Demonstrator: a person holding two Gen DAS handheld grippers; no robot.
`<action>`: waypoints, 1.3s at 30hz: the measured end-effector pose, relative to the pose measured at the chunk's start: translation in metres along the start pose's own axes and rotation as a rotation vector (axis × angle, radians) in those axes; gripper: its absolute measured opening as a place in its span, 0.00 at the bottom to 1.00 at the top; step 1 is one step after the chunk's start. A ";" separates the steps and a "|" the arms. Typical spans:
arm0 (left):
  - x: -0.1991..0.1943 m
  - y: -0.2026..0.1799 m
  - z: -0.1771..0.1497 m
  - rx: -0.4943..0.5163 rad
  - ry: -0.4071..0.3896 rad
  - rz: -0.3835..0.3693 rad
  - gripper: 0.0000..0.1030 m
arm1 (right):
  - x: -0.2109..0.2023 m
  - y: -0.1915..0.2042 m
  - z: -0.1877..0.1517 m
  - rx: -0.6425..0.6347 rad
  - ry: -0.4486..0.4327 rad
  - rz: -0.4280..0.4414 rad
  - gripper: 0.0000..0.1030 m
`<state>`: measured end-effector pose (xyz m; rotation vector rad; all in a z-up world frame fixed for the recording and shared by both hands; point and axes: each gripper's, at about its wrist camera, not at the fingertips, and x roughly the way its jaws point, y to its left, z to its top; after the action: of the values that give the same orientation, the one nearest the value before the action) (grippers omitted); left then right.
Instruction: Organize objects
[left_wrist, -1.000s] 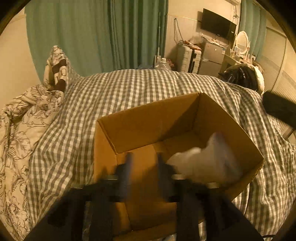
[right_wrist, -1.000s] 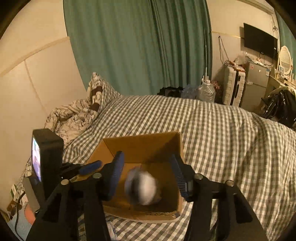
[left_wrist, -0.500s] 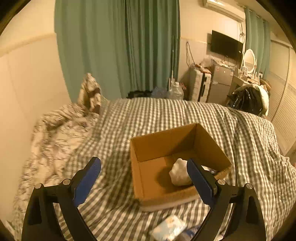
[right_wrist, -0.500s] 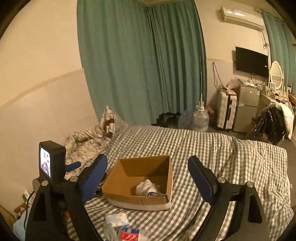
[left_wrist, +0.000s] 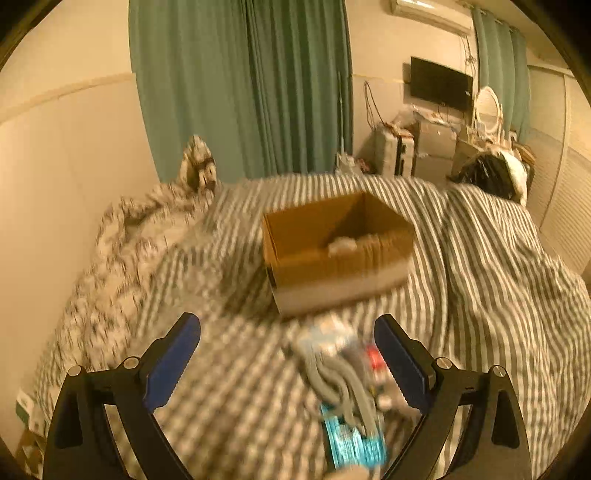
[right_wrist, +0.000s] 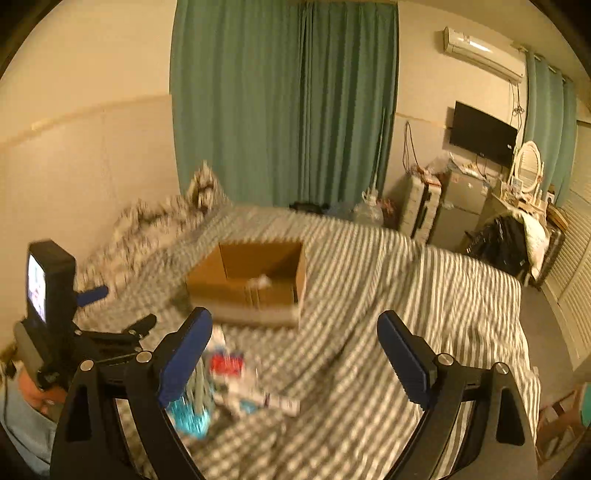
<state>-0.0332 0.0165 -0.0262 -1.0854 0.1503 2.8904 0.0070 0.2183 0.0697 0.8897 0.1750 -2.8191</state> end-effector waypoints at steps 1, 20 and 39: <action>0.000 -0.002 -0.009 0.003 0.011 -0.007 0.95 | 0.002 0.002 -0.012 -0.003 0.017 -0.005 0.89; 0.031 -0.050 -0.142 0.131 0.278 -0.238 0.89 | 0.066 0.025 -0.129 0.095 0.244 -0.051 0.89; -0.004 0.040 -0.106 -0.009 0.108 -0.098 0.21 | 0.154 0.121 -0.147 0.046 0.439 0.111 0.88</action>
<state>0.0359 -0.0352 -0.1005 -1.2145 0.0857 2.7509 -0.0103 0.1040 -0.1456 1.4702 0.1136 -2.4977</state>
